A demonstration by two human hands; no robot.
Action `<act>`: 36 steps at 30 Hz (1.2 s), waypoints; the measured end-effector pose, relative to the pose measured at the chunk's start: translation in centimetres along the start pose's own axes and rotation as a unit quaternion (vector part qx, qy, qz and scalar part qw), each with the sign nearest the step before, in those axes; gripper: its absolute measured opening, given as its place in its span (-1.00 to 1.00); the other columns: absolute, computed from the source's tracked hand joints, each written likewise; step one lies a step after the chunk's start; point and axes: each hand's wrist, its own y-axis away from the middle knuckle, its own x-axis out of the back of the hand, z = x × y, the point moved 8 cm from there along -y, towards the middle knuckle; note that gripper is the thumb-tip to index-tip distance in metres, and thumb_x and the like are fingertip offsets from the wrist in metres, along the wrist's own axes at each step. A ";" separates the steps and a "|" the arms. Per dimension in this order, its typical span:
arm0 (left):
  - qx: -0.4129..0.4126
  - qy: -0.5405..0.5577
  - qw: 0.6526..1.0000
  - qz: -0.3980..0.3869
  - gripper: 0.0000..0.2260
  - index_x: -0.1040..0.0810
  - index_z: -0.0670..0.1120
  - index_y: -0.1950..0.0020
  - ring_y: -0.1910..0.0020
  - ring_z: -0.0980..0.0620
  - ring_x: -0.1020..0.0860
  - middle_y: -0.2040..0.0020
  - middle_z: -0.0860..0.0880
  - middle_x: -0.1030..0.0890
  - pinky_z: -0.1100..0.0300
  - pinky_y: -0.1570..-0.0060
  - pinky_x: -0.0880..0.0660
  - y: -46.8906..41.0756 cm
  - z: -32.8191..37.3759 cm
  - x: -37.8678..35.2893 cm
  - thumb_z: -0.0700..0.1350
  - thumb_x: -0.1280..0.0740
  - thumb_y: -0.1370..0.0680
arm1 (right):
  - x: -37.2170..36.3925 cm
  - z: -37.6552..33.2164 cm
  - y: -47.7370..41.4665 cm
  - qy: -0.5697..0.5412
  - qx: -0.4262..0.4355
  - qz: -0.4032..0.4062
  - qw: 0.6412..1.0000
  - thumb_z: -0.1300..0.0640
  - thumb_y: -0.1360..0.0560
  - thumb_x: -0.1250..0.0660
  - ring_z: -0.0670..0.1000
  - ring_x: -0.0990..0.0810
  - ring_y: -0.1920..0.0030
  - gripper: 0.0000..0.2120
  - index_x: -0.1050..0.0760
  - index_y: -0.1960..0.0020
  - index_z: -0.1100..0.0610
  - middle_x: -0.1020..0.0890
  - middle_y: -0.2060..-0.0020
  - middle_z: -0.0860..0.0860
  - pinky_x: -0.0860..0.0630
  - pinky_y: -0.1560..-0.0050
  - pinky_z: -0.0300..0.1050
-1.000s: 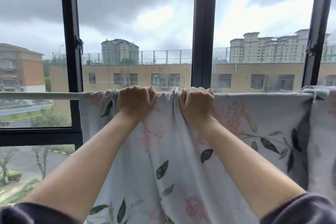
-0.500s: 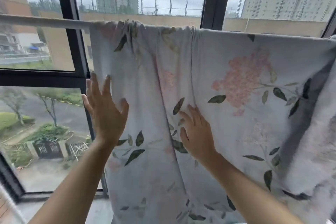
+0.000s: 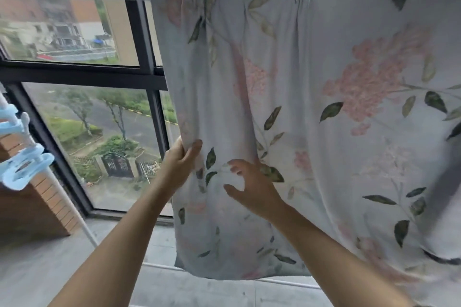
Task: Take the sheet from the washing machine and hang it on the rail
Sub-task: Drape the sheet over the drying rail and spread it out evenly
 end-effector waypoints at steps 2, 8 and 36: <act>-0.004 0.069 0.991 -0.117 -0.55 -0.38 0.05 -0.19 -0.03 0.21 -0.55 -0.08 0.06 -0.55 0.24 0.02 -0.50 0.3 0.9 -1.8 0.31 -0.13 -0.45 | -2.3 -2.0 -0.3 -0.051 -0.015 -0.064 0.997 -0.20 -0.39 -0.37 -0.13 -0.41 -0.26 -0.31 -0.20 -0.42 -0.04 -0.45 -0.26 -0.14 -0.36 -0.26 -0.13; 0.020 0.149 0.973 -0.174 -0.67 -0.48 -0.20 0.05 0.15 -0.04 -0.62 0.14 -0.12 -0.65 0.06 0.16 -0.57 -1.8 0.3 -0.3 0.05 -0.19 -0.42 | -2.3 -1.7 -2.7 -0.061 -0.154 0.061 0.984 0.11 -0.51 -0.20 0.06 -0.52 0.11 -0.91 -0.41 0.03 0.11 -0.54 0.16 0.03 -0.33 0.22 -0.16; -0.029 -0.163 0.967 -0.196 -0.85 -0.48 -0.18 0.11 0.21 -0.25 -0.56 0.15 -0.29 -0.59 0.03 0.29 -0.51 -10.6 -14.3 2.9 -0.29 -0.13 -0.45 | 6.9 -8.8 3.7 0.247 -0.296 0.348 0.854 0.18 -0.52 -0.23 0.18 -0.44 0.37 -0.92 -0.38 0.05 0.20 -0.48 0.35 0.10 -0.35 0.41 -0.04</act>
